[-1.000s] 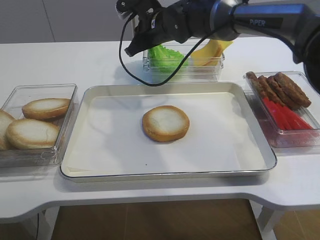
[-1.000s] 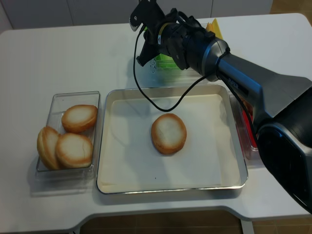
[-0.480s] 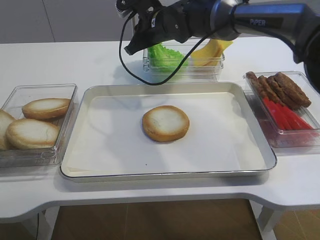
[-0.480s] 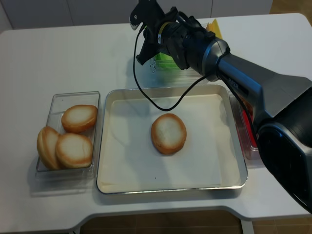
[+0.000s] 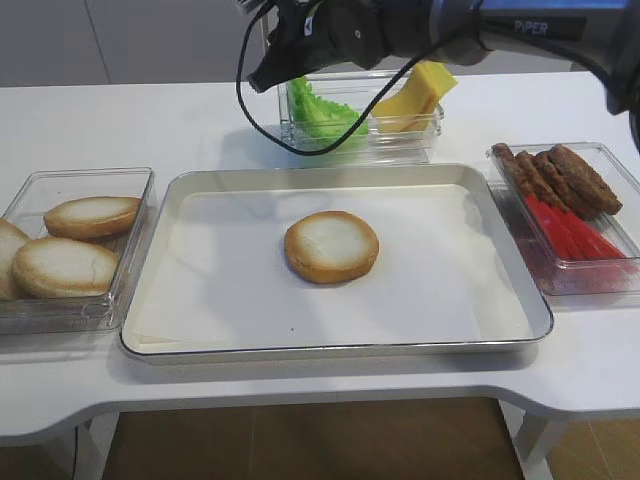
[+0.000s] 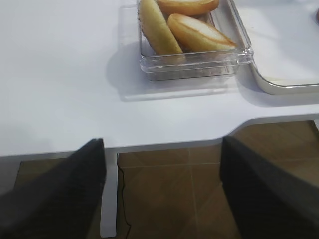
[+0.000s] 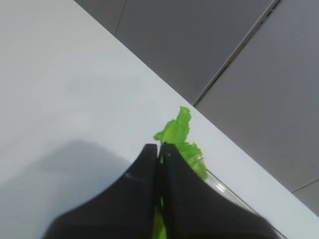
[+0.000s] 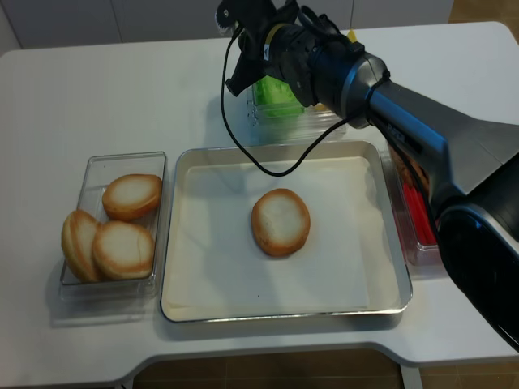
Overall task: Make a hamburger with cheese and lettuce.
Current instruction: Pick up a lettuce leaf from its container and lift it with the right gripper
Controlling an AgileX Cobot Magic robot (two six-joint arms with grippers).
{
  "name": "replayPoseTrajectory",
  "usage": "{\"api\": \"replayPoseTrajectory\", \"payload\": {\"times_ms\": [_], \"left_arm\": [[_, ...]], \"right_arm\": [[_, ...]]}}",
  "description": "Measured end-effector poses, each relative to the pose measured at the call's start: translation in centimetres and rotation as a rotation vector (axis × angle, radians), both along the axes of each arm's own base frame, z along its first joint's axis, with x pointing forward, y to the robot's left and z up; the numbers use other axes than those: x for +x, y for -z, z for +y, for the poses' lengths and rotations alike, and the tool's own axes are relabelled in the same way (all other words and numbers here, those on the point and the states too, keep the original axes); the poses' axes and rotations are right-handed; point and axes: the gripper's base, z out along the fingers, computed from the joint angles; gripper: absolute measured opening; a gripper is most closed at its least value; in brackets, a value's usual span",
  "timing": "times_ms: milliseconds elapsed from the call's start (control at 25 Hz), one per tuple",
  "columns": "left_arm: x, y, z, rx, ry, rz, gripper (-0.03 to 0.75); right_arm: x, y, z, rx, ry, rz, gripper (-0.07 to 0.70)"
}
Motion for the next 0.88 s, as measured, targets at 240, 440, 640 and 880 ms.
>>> {"api": "replayPoseTrajectory", "payload": {"times_ms": [240, 440, 640, 880], "left_arm": [[0.0, 0.0, 0.0, 0.000, 0.000, 0.000, 0.532], [0.0, 0.0, 0.0, 0.000, 0.000, 0.000, 0.532], [0.0, 0.0, 0.0, 0.000, 0.000, 0.000, 0.532], [0.0, 0.0, 0.0, 0.000, 0.000, 0.000, 0.532]], "right_arm": [[-0.2, -1.2, -0.1, 0.019, 0.000, -0.022, 0.006], [-0.4, -1.9, -0.2, 0.035, 0.002, -0.027, 0.006], [-0.8, -3.4, -0.4, 0.054, 0.002, -0.053, 0.006], [-1.7, -6.0, -1.0, 0.068, 0.005, -0.078, 0.006]]}}
